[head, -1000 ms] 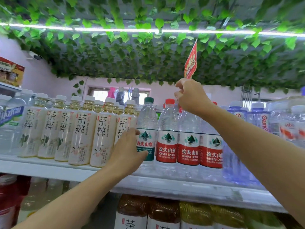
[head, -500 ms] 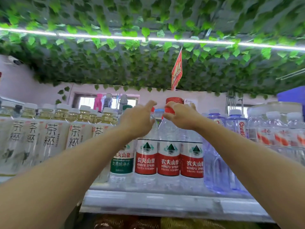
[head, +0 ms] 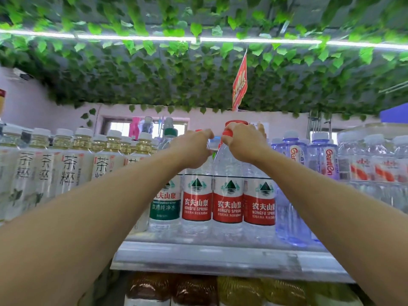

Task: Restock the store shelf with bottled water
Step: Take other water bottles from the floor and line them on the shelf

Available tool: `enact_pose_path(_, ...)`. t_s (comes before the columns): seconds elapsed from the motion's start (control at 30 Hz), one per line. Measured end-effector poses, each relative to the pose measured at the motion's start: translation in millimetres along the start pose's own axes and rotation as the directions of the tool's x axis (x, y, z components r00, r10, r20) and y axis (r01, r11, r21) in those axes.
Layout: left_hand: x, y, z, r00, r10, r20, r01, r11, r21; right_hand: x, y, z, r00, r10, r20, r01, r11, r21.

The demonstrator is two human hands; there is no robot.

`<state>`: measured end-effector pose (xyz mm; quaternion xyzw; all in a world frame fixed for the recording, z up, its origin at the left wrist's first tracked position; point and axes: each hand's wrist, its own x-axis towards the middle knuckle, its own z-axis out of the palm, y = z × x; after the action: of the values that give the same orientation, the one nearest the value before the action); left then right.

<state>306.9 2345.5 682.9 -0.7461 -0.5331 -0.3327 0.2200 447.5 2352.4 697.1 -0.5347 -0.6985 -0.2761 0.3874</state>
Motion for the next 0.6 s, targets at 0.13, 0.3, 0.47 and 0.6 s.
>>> enact_pose_path(0.13,-0.9,1.6,-0.7,1.0,-0.003,-0.023,0.003,1.0,0.011,-1.2,-2.0,-0.8,1.0,0.004,-0.01,-0.004,1.0,-0.029)
enact_pose_path(0.3,-2.2,4.3,1.1,0.999,-0.008,-0.041,0.01,0.999,0.046,-2.1,-1.7,-0.5,1.0,0.006,-0.003,-0.006,1.0,-0.022)
enact_pose_path(0.47,-6.9,5.6,0.3,1.0,-0.02,-0.02,0.021,0.999,0.046,-5.6,-0.1,0.8,1.0,0.001,0.009,-0.001,1.0,-0.015)
enact_pose_path(0.6,-12.7,9.9,-0.5,0.999,-0.04,-0.027,0.04,0.999,0.007,-10.4,14.5,-10.8,0.997,-0.02,-0.072,0.025,0.997,0.074)
